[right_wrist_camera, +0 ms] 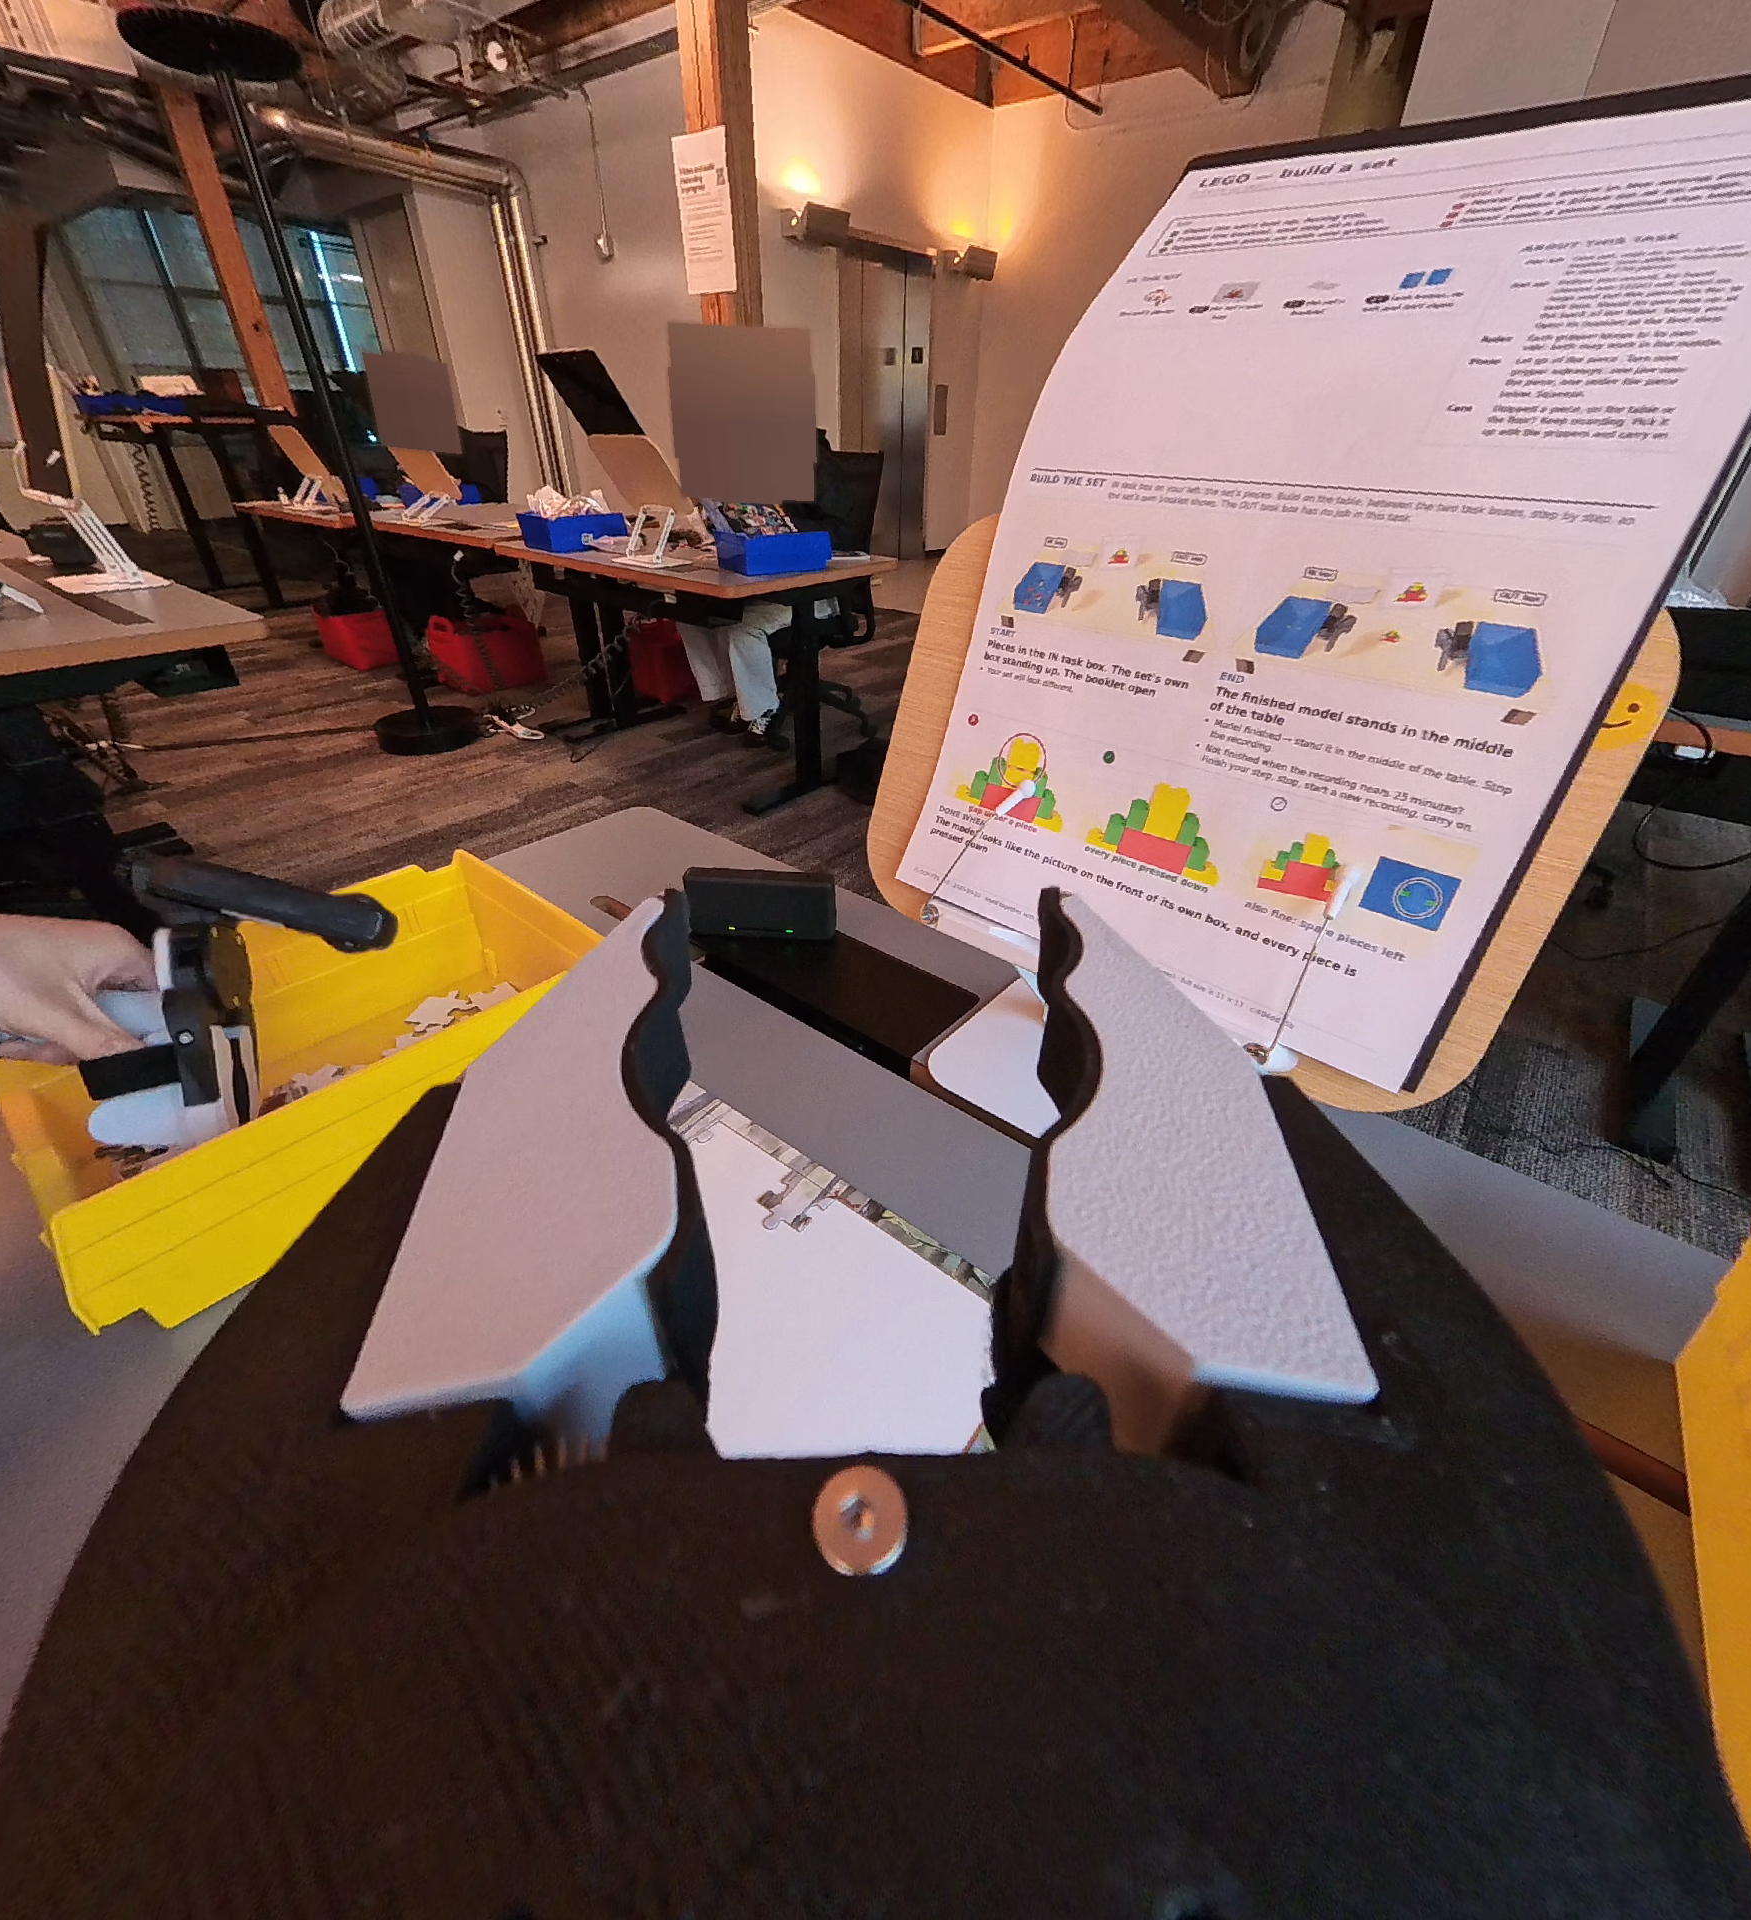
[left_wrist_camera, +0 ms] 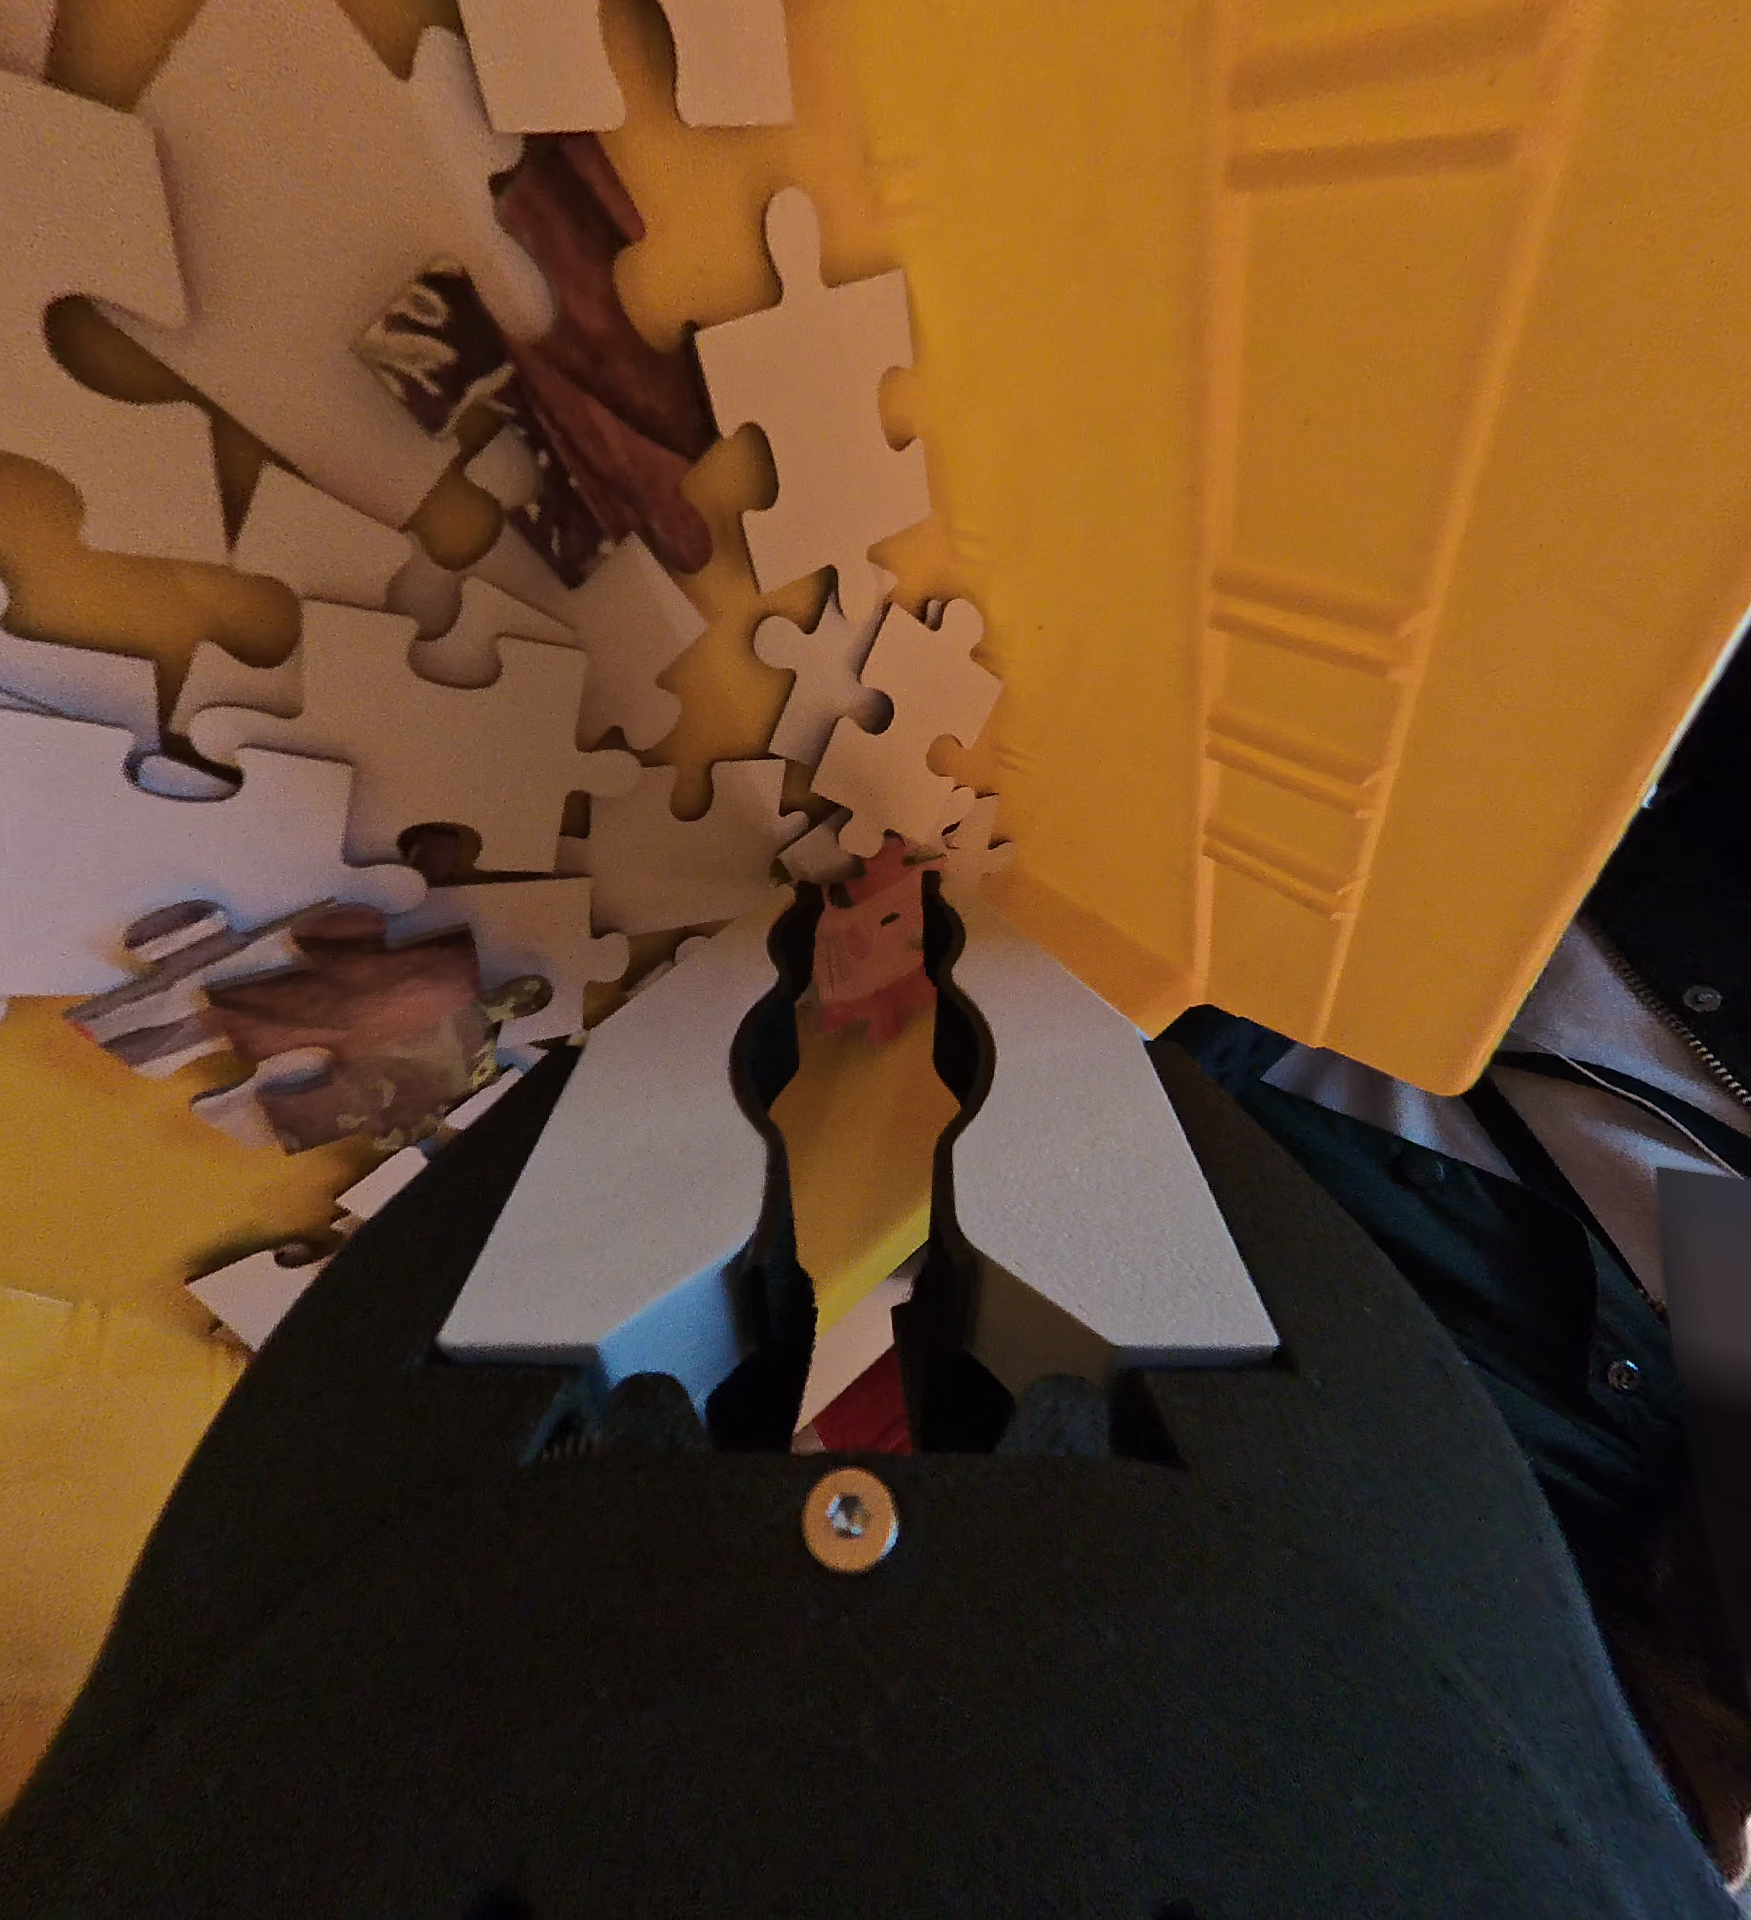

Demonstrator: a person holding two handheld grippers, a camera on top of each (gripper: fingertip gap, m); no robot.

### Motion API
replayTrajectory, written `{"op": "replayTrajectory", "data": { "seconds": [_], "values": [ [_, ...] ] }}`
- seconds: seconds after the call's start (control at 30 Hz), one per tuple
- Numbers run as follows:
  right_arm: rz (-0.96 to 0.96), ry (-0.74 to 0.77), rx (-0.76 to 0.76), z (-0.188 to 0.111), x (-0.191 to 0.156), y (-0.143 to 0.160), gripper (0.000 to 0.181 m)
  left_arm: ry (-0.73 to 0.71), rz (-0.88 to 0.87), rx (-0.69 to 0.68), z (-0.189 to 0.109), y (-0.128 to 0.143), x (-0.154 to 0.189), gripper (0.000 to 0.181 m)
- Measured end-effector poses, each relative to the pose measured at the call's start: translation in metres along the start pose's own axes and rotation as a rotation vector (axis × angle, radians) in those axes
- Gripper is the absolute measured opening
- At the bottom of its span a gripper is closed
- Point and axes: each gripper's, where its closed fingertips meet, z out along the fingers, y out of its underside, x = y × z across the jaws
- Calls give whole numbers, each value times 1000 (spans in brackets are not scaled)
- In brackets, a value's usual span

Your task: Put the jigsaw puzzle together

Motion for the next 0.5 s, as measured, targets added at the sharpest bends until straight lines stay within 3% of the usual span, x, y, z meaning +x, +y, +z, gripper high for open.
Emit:
{"op": "replayTrajectory", "data": {
  "seconds": [0.5],
  "values": [
    [-3,-1,2,-2,1,-1,67,29,31,4,0,1,5,21]
  ]
}}
